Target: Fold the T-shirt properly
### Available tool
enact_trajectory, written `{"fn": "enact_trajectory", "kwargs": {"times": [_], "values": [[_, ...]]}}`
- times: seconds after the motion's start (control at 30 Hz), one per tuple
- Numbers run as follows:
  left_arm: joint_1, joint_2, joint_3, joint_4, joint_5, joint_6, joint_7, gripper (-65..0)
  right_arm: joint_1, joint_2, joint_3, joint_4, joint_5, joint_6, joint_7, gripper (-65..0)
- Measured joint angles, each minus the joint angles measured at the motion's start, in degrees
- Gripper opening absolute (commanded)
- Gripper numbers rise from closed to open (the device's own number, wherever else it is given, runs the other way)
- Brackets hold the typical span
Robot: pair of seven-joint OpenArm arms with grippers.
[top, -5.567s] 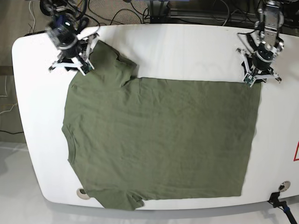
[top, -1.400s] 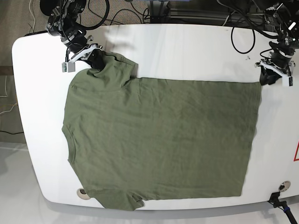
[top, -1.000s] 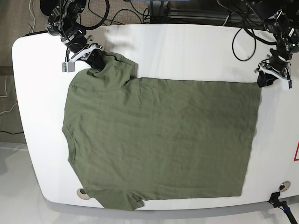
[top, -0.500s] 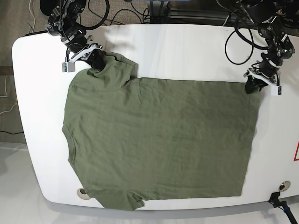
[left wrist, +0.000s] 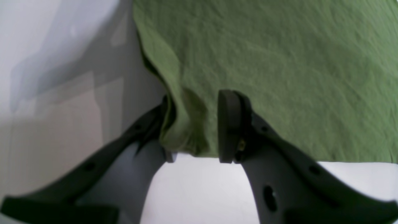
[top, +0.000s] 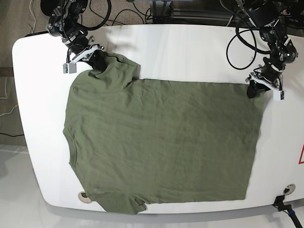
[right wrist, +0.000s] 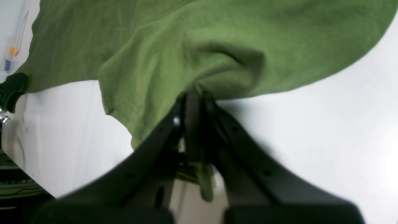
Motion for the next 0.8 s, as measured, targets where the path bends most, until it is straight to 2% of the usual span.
{"fn": "enact_trajectory", "kwargs": {"times": [0.17, 0.4, 0.47, 0.63, 0.67, 0.7, 0.8], "values": [[0.0, -0.1, 0.1, 0.0, -0.3, 0.0, 0.0, -33.0, 0.0, 0.0, 0.0, 0.0, 0.0, 0.0, 0.0, -65.0], [-0.1, -0.1, 0.1, 0.0, -0.4, -0.1, -0.3, -32.8, 0.0, 0.0, 0.0, 0.0, 0.0, 0.0, 0.0, -65.0], [-0.9, 0.0, 0.1, 0.0, -0.3, -0.2, -0.2, -36.3, 0.0, 0.0, 0.0, 0.0, 0.0, 0.0, 0.0, -65.0], [-1.5, 0.2, 0.3, -0.2, 1.1, 0.2, 1.1, -60.1, 0.0, 0.0, 0.0, 0.0, 0.0, 0.0, 0.0, -65.0], [-1.4, 0.2, 0.3, -0.3, 1.0, 0.2, 1.0, -63.2, 0.0, 0.0, 0.0, 0.0, 0.0, 0.0, 0.0, -65.0], [-1.4, 0.3, 0.3, -0.3, 1.1, 0.2, 1.2, -65.0, 0.0, 0.0, 0.0, 0.0, 0.0, 0.0, 0.0, -65.0], [-1.5, 1.2, 0.2, -0.3, 1.0, 0.4, 1.0, -65.0, 0.0, 0.0, 0.0, 0.0, 0.0, 0.0, 0.0, -65.0]]}}
